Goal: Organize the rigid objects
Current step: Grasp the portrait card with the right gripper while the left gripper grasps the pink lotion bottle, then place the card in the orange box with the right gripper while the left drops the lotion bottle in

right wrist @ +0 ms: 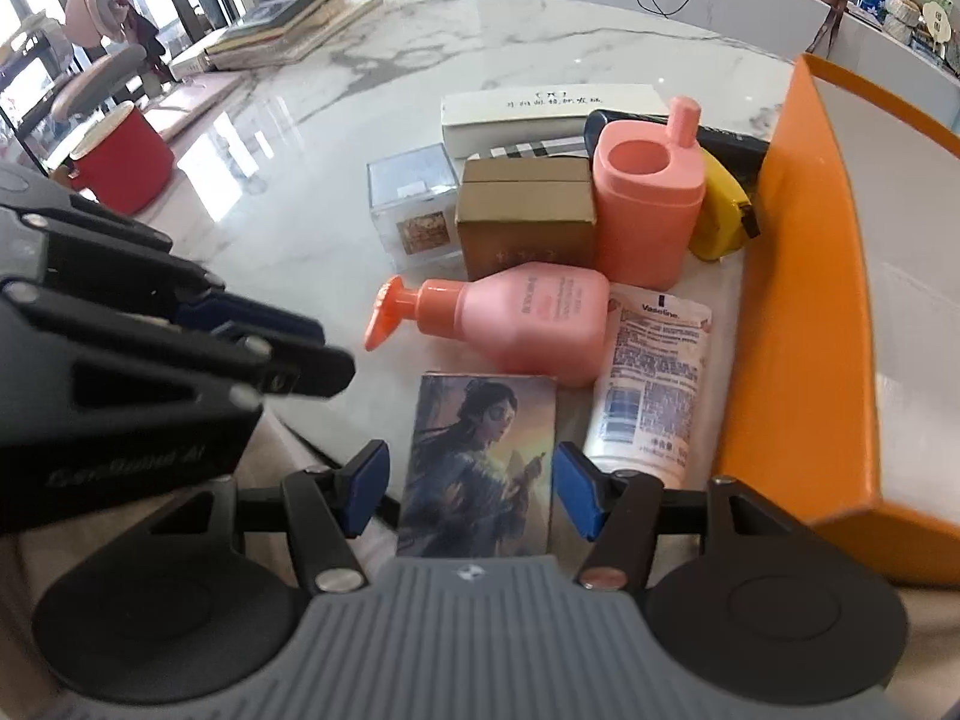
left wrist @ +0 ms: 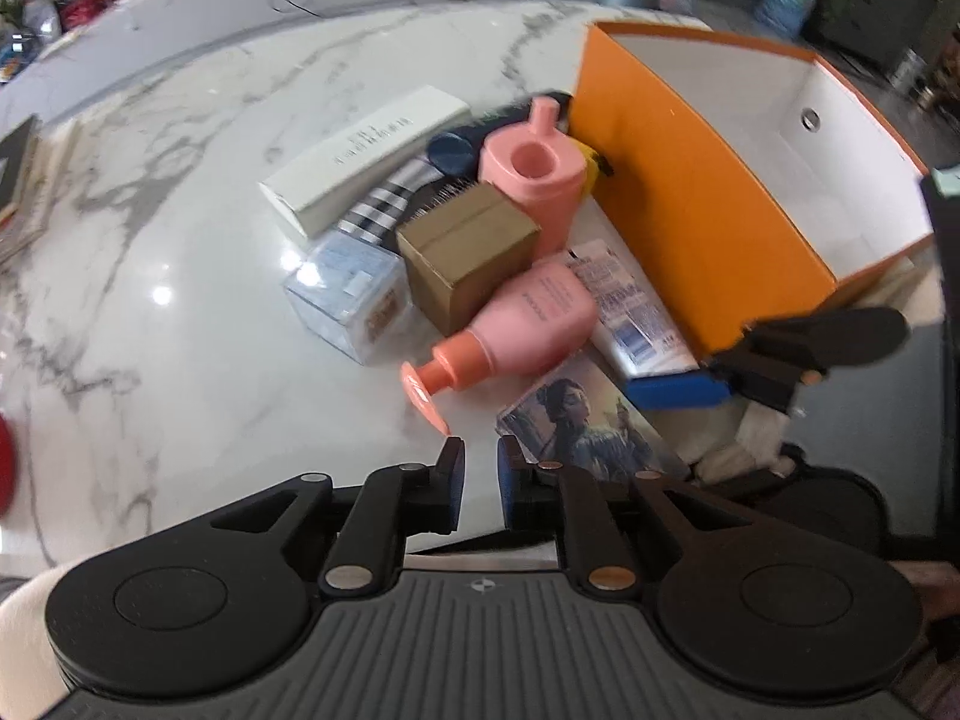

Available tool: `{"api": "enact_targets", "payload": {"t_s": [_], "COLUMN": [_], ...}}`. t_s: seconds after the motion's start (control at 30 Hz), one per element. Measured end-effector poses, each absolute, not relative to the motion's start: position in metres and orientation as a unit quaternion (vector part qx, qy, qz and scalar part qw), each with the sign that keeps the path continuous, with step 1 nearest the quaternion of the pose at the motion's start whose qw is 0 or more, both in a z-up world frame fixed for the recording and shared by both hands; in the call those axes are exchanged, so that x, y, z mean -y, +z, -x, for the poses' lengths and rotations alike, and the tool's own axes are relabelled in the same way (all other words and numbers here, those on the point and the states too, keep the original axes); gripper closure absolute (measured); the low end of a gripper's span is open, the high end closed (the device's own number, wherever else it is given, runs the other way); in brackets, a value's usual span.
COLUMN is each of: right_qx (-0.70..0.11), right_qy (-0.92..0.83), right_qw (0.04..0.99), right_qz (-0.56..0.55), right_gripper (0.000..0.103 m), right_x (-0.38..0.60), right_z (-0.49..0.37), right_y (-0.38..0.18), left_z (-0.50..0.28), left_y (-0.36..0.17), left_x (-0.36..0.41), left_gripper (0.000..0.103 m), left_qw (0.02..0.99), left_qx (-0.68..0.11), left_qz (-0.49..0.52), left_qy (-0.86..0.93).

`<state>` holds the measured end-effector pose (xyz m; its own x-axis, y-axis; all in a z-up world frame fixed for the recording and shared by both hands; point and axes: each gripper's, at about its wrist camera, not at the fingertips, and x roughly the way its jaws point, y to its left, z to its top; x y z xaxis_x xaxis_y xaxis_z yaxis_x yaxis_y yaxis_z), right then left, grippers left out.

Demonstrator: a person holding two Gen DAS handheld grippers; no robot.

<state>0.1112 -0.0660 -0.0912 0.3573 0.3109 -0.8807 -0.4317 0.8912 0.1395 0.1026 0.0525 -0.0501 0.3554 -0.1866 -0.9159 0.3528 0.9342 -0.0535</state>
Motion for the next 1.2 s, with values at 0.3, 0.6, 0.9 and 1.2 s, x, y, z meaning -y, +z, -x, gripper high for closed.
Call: {"api": "enact_targets", "payload": {"t_s": [0.3, 0.6, 0.9, 1.2], "right_qx": [-0.540, -0.524, -0.478, -0.406], "right_qy": [0.222, 0.231, 0.246, 0.192], "right_qw": [0.809, 0.818, 0.842, 0.894], "right_qz": [0.067, 0.044, 0.043, 0.010], "right_gripper": [0.043, 0.044, 0.044, 0.044], "right_x": [0.060, 0.073, 0.084, 0.130], "right_z": [-0.124, -0.128, -0.118, -0.120], "right_y": [-0.107, -0.083, -0.033, 0.021], "left_z": [-0.117, -0.133, -0.135, -0.132], "left_y": [-0.050, -0.040, -0.018, -0.049], "left_x": [-0.035, -0.033, -0.036, -0.005], "left_gripper": [0.074, 0.069, 0.062, 0.057], "left_qw": [0.793, 0.786, 0.794, 0.772], "left_qx": [-0.528, -0.493, -0.474, -0.452], "left_qz": [-0.175, -0.242, -0.268, -0.309], "left_qy": [-0.247, -0.283, -0.271, -0.324]}}
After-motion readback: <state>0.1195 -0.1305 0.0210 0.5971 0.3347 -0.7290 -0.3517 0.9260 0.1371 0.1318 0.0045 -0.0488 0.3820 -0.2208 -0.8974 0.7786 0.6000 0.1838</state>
